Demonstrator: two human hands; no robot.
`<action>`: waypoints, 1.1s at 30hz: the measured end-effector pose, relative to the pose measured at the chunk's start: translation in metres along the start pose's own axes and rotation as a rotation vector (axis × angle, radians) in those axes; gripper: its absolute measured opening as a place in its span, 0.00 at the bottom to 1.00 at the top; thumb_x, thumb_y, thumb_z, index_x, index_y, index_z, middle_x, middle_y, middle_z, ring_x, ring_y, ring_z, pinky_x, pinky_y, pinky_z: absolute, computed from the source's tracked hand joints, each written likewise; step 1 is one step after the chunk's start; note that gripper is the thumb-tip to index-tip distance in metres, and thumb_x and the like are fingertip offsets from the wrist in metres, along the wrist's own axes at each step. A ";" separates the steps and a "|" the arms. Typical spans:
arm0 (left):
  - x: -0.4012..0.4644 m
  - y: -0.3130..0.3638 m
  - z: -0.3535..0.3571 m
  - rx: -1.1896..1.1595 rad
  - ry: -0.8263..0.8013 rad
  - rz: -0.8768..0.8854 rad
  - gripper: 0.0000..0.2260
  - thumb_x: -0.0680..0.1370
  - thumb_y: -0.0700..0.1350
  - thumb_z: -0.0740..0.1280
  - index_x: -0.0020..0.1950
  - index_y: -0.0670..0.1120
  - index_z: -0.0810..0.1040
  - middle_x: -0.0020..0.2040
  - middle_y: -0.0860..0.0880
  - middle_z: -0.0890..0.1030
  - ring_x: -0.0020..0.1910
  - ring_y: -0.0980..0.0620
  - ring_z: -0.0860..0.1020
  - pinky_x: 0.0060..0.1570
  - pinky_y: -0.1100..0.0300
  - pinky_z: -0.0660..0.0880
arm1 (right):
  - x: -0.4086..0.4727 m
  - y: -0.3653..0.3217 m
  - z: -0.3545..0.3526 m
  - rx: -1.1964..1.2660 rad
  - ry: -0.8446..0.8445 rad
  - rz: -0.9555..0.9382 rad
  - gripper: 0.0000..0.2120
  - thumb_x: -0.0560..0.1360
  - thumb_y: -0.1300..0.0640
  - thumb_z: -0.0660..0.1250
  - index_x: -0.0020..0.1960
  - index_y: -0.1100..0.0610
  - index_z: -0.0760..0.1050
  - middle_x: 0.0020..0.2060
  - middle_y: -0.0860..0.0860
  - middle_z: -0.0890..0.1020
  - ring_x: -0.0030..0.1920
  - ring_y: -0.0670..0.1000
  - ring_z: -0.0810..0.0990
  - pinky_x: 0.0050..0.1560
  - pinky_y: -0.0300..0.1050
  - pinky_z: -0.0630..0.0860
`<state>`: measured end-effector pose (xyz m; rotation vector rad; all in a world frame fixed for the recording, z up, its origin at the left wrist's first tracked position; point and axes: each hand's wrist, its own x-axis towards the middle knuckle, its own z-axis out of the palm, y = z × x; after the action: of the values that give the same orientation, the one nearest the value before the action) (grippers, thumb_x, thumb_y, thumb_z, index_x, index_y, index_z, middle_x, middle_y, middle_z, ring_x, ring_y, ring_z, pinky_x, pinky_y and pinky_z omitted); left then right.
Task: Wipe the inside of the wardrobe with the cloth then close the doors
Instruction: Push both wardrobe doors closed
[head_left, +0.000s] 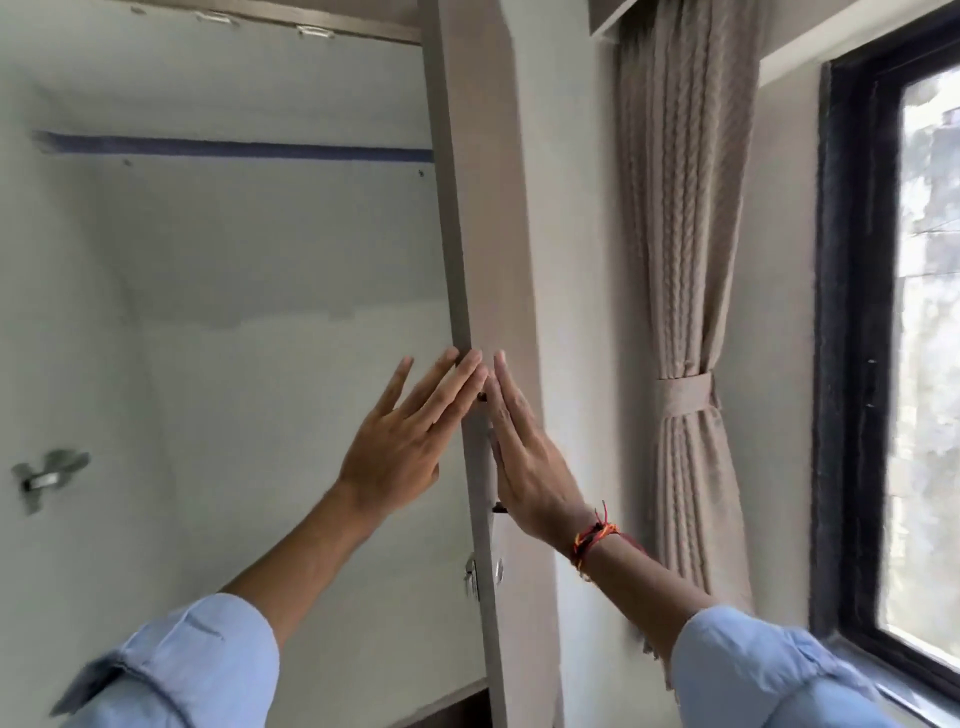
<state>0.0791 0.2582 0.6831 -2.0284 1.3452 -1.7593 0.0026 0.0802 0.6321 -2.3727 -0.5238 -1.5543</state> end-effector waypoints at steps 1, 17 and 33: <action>-0.011 -0.009 -0.002 0.000 -0.046 -0.030 0.42 0.72 0.32 0.60 0.84 0.45 0.47 0.86 0.48 0.48 0.85 0.48 0.50 0.81 0.40 0.56 | 0.005 -0.007 0.015 -0.047 -0.003 -0.013 0.27 0.86 0.61 0.45 0.84 0.65 0.45 0.85 0.59 0.45 0.86 0.57 0.48 0.81 0.59 0.65; -0.187 -0.121 -0.125 0.308 -0.353 -0.717 0.41 0.71 0.37 0.62 0.83 0.38 0.50 0.85 0.42 0.51 0.84 0.46 0.56 0.81 0.41 0.57 | 0.065 -0.036 0.137 -0.120 -0.091 -0.023 0.27 0.81 0.75 0.49 0.80 0.74 0.54 0.81 0.71 0.53 0.82 0.69 0.56 0.78 0.64 0.68; -0.259 -0.175 -0.265 0.359 -0.070 -1.140 0.40 0.81 0.47 0.63 0.83 0.41 0.39 0.85 0.41 0.43 0.82 0.38 0.57 0.75 0.42 0.70 | 0.082 -0.039 0.174 0.056 -0.034 0.008 0.30 0.86 0.54 0.48 0.82 0.68 0.47 0.83 0.67 0.51 0.83 0.69 0.54 0.79 0.69 0.61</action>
<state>-0.0334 0.6521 0.6838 -2.7540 -0.3199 -1.9637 0.1589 0.1982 0.6391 -2.3609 -0.5572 -1.4788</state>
